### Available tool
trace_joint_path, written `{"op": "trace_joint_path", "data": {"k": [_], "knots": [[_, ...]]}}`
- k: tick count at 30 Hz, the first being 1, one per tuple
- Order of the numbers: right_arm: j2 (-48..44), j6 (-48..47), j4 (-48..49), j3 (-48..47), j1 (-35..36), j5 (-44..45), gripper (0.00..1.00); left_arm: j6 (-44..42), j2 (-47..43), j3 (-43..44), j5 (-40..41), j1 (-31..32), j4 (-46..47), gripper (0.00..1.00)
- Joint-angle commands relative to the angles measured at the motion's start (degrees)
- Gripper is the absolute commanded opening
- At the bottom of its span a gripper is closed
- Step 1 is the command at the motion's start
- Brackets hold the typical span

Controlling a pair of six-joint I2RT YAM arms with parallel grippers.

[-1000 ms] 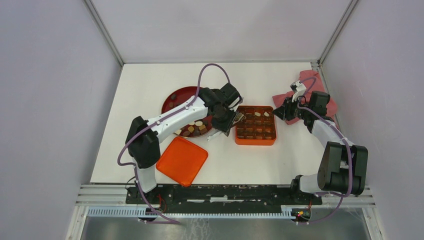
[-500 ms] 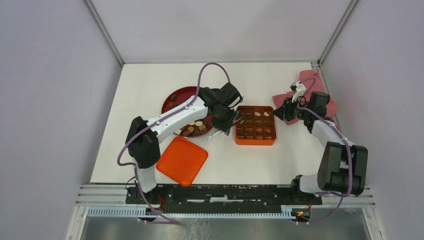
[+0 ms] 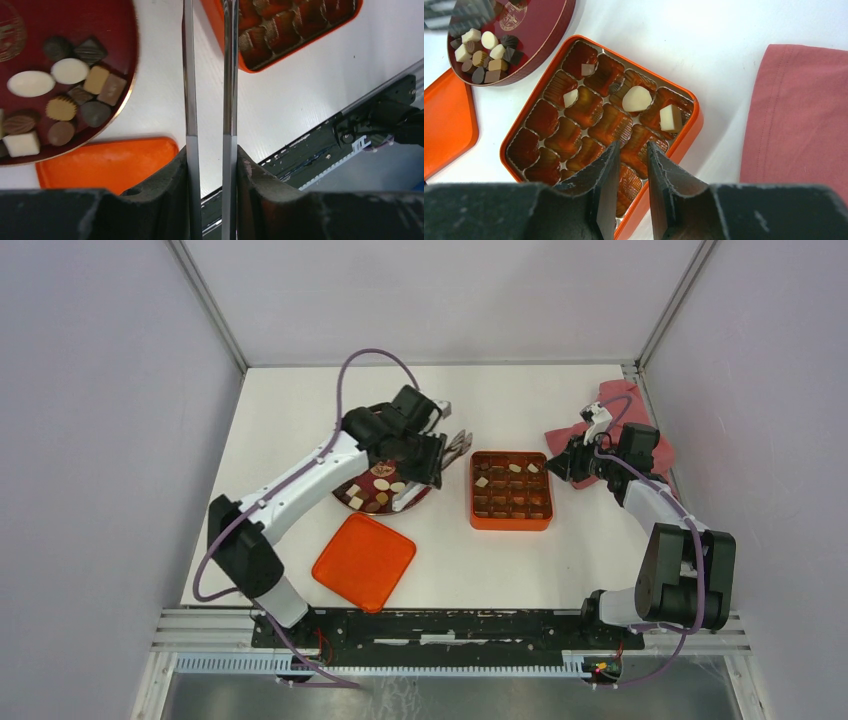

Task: Pack the chocolate
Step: Pick up the fake chocolate from the plate.

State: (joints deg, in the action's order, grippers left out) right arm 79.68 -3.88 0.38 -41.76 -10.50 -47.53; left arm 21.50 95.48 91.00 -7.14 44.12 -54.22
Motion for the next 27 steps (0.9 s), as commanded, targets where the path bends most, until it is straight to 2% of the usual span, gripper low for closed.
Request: {"op": "trace_joint_path", "data": {"k": [1,7,11,21,27], "knots": [[-1.6,-0.3,1.7,-1.1,0.1,-1.1,0.32,0.9,-7.6,-5.4,-1.4,-8.0,1.7,0.34],[-1.6,0.3,1.8,-1.5,0.1,-1.9,0.32,-5.9,-11.7,-10.9,3.2,-16.7,-1.9,0.36],[-1.8,0.2,1.7,-1.4,0.2,-2.0,0.32,-11.0,-10.8,-13.2,4.3,-20.9,-3.2,0.37],[-1.3,-0.4,-0.2,-2.8,0.3,-1.5,0.32,-19.7,-3.9,-8.1,3.2,-27.5,-5.3,0.43],[-1.4,-1.2,-1.8,-3.2,0.5,-0.6,0.32,-22.4,0.8,-4.1,2.2,-28.3,-6.2,0.44]]}}
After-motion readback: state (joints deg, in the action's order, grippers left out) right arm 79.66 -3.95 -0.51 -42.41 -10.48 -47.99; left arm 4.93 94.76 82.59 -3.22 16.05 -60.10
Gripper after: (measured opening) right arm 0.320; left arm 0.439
